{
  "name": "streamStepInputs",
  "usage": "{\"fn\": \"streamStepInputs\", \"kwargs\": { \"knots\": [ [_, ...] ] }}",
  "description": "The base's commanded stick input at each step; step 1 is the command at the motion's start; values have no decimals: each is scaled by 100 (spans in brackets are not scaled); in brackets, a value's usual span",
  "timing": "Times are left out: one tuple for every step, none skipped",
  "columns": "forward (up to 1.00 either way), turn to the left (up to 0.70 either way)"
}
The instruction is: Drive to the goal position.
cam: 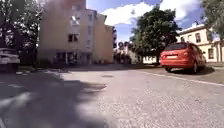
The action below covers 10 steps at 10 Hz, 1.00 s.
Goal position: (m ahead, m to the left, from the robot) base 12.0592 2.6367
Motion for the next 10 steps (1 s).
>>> {"fn": "streamStepInputs", "kwargs": {
  "knots": [
    [85, 0],
    [85, 0],
    [85, 0],
    [85, 0],
    [85, 0],
    [85, 0],
    [85, 0],
    [85, 0],
    [85, 0],
    [85, 0]
  ]
}}
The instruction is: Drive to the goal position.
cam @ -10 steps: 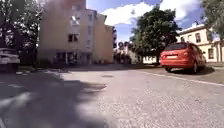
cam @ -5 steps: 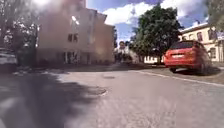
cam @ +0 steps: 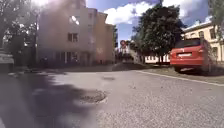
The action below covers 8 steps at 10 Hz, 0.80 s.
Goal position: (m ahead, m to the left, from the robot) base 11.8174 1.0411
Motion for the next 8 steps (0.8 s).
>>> {"fn": "streamStepInputs", "kwargs": {
  "knots": [
    [85, 0],
    [85, 0],
    [85, 0],
    [85, 0],
    [85, 0],
    [85, 0],
    [85, 0],
    [85, 0]
  ]
}}
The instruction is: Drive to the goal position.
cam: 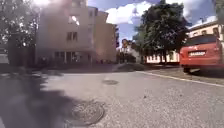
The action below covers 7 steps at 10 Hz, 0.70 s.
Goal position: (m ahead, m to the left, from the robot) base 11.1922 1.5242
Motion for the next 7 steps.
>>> {"fn": "streamStepInputs", "kwargs": {
  "knots": [
    [85, 0],
    [85, 0],
    [85, 0],
    [85, 0],
    [85, 0],
    [85, 0],
    [85, 0]
  ]
}}
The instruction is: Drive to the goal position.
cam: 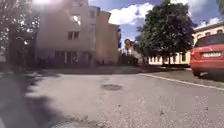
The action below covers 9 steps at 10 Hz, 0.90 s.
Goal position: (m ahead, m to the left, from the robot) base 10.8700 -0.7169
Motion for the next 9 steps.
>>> {"fn": "streamStepInputs", "kwargs": {
  "knots": [
    [85, 0],
    [85, 0],
    [85, 0],
    [85, 0],
    [85, 0],
    [85, 0],
    [85, 0],
    [85, 0],
    [85, 0]
  ]
}}
